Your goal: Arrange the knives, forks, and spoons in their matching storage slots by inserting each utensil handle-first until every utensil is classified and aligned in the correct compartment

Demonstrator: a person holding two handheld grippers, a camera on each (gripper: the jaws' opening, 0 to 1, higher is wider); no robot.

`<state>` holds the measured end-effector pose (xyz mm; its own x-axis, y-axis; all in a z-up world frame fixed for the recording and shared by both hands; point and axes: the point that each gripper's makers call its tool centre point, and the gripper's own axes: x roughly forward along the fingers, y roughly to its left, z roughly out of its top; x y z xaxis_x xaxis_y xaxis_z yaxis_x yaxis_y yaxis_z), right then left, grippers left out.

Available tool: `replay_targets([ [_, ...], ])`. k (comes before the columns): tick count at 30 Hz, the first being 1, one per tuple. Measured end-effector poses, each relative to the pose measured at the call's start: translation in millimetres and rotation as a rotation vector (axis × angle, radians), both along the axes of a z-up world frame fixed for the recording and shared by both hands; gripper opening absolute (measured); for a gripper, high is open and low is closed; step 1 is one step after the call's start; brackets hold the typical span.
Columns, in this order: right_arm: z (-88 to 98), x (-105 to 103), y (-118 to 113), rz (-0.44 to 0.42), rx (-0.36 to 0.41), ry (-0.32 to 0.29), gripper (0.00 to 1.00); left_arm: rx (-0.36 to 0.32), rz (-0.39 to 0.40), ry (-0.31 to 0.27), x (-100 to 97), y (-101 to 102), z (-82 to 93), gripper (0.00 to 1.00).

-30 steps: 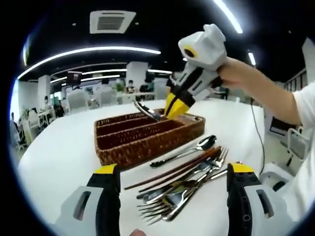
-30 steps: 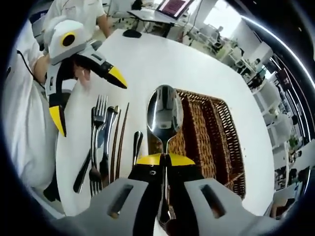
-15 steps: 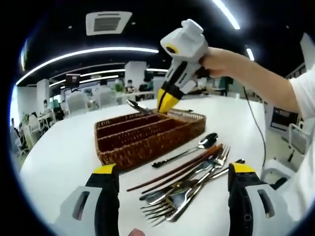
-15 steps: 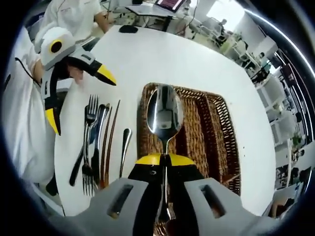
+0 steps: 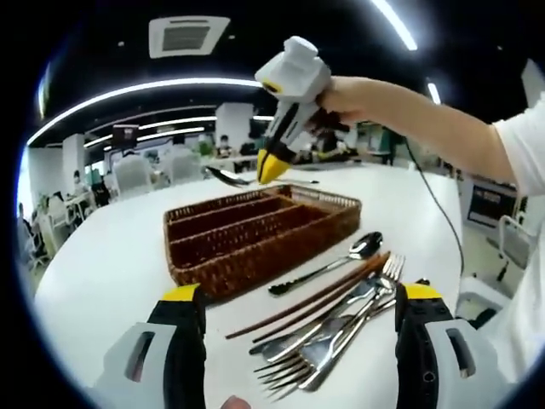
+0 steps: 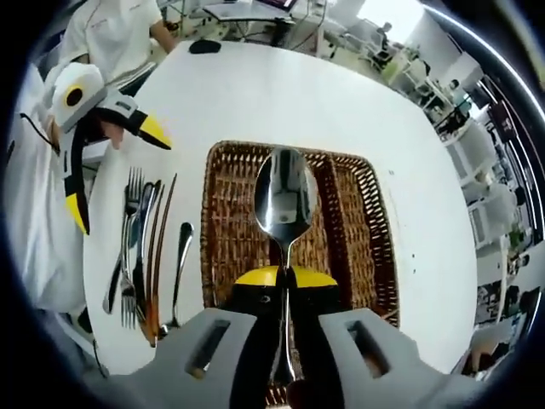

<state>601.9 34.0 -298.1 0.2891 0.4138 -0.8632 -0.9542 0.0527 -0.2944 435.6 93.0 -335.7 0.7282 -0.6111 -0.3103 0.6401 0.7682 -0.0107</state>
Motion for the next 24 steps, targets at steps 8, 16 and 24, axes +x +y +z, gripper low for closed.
replay_targets([
  [8,-6.1,21.6,5.0,-0.003,-0.014,0.012,0.02,-0.003,-0.010,0.016,9.7,-0.3,-1.4,0.93],
  [16,-14.4,39.3,16.1,0.011,-0.018,0.022,0.02,0.001,-0.026,0.028,16.7,-3.0,-2.3,0.94],
  [24,-25.8,66.3,27.1,0.022,-0.042,0.031,0.02,-0.005,-0.024,0.038,24.7,0.5,-5.1,0.94],
])
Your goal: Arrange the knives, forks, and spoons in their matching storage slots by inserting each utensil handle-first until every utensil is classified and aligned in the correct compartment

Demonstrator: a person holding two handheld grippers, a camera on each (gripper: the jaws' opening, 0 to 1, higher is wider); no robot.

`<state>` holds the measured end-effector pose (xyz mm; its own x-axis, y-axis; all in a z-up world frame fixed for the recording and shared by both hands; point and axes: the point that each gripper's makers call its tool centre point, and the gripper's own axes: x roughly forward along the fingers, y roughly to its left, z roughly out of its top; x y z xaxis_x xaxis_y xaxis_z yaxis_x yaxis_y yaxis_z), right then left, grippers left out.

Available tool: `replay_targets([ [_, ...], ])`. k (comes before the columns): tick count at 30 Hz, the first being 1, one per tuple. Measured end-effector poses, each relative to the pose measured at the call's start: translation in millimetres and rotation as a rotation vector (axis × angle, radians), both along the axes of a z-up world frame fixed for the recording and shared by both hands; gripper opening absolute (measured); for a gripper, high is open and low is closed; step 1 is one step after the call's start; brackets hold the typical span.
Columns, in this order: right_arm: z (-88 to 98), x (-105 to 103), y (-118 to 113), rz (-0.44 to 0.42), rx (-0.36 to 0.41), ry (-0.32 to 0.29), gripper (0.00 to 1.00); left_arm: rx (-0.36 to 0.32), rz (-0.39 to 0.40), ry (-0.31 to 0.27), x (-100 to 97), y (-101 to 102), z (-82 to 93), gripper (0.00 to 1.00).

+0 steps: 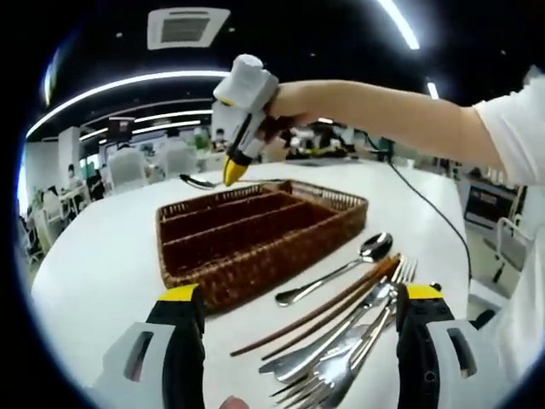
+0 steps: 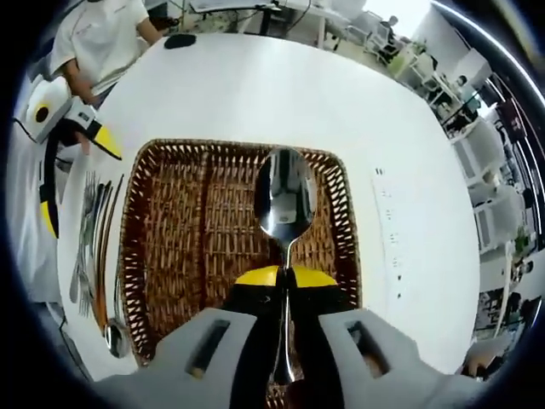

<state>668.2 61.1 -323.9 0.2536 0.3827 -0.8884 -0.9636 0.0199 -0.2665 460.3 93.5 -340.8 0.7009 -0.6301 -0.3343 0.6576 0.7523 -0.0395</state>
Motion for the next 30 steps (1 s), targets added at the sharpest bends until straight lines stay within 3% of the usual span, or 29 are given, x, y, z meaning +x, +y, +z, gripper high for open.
replay_targets([
  [14,-31.8,49.7,9.5,0.003,-0.042,0.042,0.02,-0.001,-0.001,0.016,8.8,2.5,-3.9,0.94],
  [22,-51.0,58.0,9.0,0.013,-0.070,0.044,0.02,-0.003,0.002,0.021,9.7,4.4,-5.6,0.94],
  [30,-58.7,68.8,8.8,0.013,-0.091,0.040,0.03,0.000,0.010,0.026,10.1,8.2,-6.9,0.94],
])
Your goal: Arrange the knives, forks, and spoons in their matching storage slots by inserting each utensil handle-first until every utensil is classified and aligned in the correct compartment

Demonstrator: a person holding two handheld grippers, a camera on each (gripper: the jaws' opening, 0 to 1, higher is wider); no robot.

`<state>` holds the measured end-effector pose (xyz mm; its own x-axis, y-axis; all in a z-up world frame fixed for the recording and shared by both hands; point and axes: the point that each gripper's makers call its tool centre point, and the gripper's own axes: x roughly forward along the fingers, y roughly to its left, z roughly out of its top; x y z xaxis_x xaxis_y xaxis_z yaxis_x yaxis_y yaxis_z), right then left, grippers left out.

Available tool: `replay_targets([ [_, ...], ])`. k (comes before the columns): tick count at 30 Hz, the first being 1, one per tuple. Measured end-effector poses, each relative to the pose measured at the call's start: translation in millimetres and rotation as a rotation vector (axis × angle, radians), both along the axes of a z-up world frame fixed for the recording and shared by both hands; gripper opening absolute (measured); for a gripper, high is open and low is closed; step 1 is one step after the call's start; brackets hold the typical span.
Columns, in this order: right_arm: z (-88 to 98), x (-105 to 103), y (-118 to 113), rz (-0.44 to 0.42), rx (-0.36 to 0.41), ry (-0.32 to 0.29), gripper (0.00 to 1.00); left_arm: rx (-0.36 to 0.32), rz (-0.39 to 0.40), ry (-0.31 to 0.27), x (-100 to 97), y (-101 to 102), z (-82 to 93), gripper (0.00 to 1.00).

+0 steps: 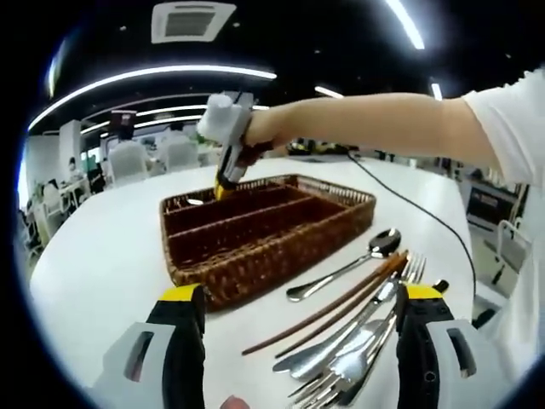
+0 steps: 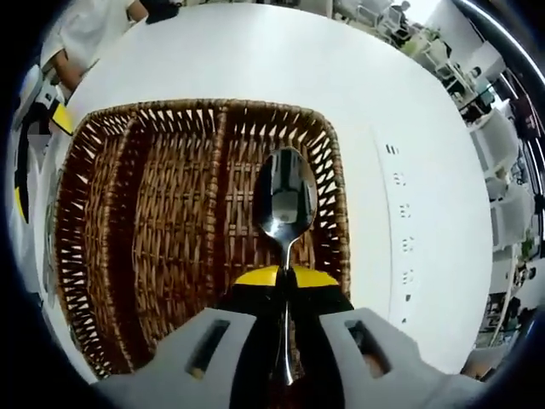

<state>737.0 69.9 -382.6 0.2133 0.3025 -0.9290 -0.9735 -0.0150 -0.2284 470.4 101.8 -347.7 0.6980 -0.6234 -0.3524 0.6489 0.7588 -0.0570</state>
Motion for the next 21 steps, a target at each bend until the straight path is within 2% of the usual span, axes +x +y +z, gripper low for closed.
replay_targets([
  [9,-8.2,15.3,-6.0,-0.015,-0.001,0.004,0.03,0.000,0.000,0.005,0.6,0.3,-1.3,0.94],
  [21,-8.9,10.2,-1.9,-0.021,0.003,0.015,0.03,-0.001,0.000,0.007,-0.6,-0.3,-0.8,0.93],
])
